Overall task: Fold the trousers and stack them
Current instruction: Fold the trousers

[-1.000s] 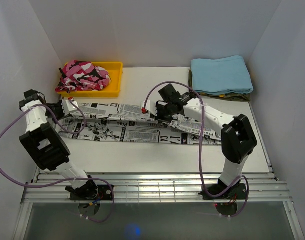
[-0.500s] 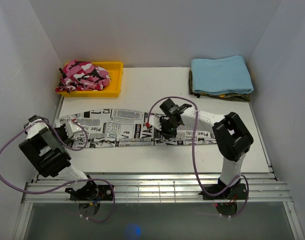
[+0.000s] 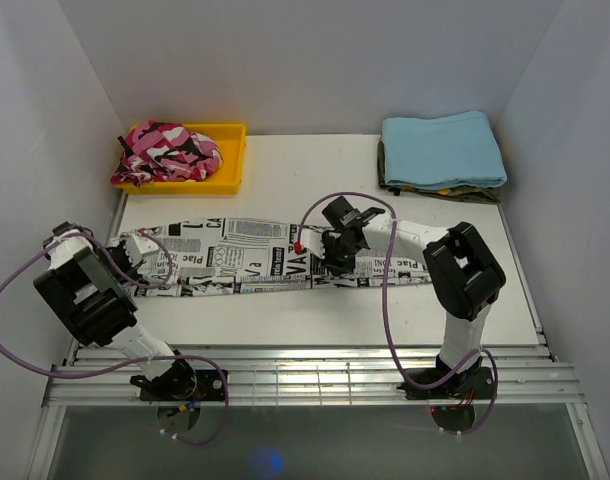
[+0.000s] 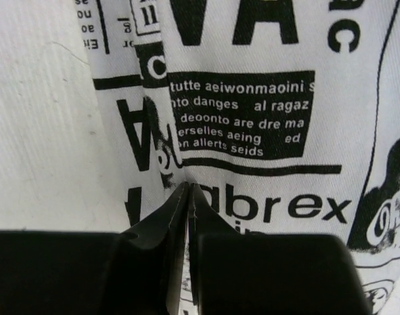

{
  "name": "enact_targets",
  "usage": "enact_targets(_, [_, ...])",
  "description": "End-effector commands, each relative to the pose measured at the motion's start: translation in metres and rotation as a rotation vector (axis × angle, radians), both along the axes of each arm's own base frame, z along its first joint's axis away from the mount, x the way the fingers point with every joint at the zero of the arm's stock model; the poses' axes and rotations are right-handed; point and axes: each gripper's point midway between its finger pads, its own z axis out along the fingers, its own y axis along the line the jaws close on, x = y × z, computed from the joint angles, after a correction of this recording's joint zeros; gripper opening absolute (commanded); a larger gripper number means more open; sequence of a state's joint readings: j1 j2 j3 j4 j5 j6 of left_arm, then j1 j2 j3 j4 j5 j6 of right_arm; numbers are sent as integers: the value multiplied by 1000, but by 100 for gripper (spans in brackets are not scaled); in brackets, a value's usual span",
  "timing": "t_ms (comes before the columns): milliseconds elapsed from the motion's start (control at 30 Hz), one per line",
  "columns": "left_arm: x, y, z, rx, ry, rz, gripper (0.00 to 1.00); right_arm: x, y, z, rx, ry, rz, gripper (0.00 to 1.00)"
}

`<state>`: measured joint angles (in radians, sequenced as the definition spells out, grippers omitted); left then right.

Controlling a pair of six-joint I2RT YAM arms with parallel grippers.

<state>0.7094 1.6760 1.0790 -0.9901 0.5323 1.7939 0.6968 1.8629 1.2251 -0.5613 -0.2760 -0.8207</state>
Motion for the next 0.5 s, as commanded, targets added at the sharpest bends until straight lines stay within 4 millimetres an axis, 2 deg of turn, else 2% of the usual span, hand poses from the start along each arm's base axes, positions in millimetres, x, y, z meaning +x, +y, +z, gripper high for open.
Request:
enact_targets(0, [35,8,59,-18,-129,15,0,13,-36,-9,-72,-21,-71,8])
enact_targets(133, [48,12,94,-19,-185,2,0,16,-60,-19,-114,7,-120,8])
enact_targets(200, [45,15,94,11,-190,-24,0,14,-67,-23,-128,16,-129,8])
enact_targets(300, [27,17,72,37,-126,-42,0,15,-72,-23,-130,24,-146,8])
enact_targets(333, [13,16,57,40,-74,-43,0,15,-74,-22,-131,28,-152,8])
enact_targets(400, [1,18,45,53,-54,-53,0,17,-72,-19,-124,26,-157,8])
enact_targets(433, [-11,11,29,30,-17,-53,0,17,-71,-18,-123,28,-158,8])
enact_targets(467, [-13,17,19,66,-8,-50,0,18,-70,-16,-123,33,-157,8])
